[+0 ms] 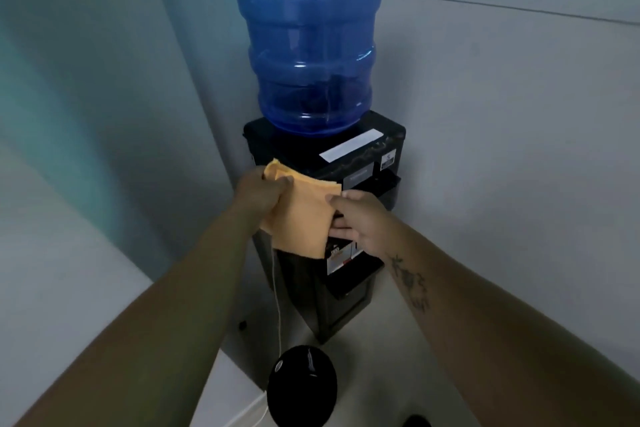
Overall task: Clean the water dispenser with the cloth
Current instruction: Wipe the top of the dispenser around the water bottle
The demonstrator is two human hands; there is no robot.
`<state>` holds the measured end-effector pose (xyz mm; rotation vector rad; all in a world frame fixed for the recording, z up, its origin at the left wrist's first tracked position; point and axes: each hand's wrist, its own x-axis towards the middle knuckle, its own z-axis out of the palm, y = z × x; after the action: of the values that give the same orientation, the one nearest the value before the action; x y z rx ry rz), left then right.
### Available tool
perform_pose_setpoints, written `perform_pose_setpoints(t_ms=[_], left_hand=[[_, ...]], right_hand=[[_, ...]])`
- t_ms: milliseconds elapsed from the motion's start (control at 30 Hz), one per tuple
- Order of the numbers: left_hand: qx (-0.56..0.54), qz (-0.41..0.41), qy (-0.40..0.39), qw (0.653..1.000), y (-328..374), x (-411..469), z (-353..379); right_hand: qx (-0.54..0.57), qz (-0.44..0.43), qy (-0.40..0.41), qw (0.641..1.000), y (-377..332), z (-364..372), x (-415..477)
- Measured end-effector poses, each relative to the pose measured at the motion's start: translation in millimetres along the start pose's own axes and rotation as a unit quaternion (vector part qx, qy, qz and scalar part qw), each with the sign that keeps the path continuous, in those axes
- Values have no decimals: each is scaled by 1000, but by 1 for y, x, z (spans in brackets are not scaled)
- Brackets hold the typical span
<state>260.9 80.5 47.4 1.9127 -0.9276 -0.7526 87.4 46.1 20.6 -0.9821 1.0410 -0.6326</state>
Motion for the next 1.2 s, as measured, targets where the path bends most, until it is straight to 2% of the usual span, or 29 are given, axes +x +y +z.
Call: perform_pose_setpoints(t_ms=[100,333,467,600,700,767,800,833,867,933,1000,1067,1200], left_hand=[[39,-16,53,998,28,29,13],[130,-52,92,986,62,83,32],[107,-58,107,987,51,106,44],[69,-57,155,984,43,131,56],[71,-51,160,983,37,139,57],[138,-38,177,974,33,143,60],[183,-31,192,964,31,146,61],[211,-31,208,955,30,145,64],[221,-29,224,949,32,143,66],[227,-15,264,937,32,133,72],[276,22,271,922,34,119,78],[297,24,230,927,41,107,90],[292,-7,196,936,42,117,111]], right_hand=[[27,35,-40,998,-33,-10,34],[89,43,-41,994,-83,-28,91],[140,60,-31,988,-81,-30,109],[150,30,-29,988,-80,-32,127],[159,13,-21,987,-79,-38,129],[101,-28,18,994,-82,-45,132],[15,-71,53,996,-85,-51,136],[-94,-125,87,984,-87,-58,139],[-198,-183,117,956,-89,-65,142],[-365,-269,143,880,-92,-84,151],[-486,-317,145,801,-96,-100,164],[-562,-323,107,754,-103,-115,182],[-650,-291,0,702,-121,-126,224]])
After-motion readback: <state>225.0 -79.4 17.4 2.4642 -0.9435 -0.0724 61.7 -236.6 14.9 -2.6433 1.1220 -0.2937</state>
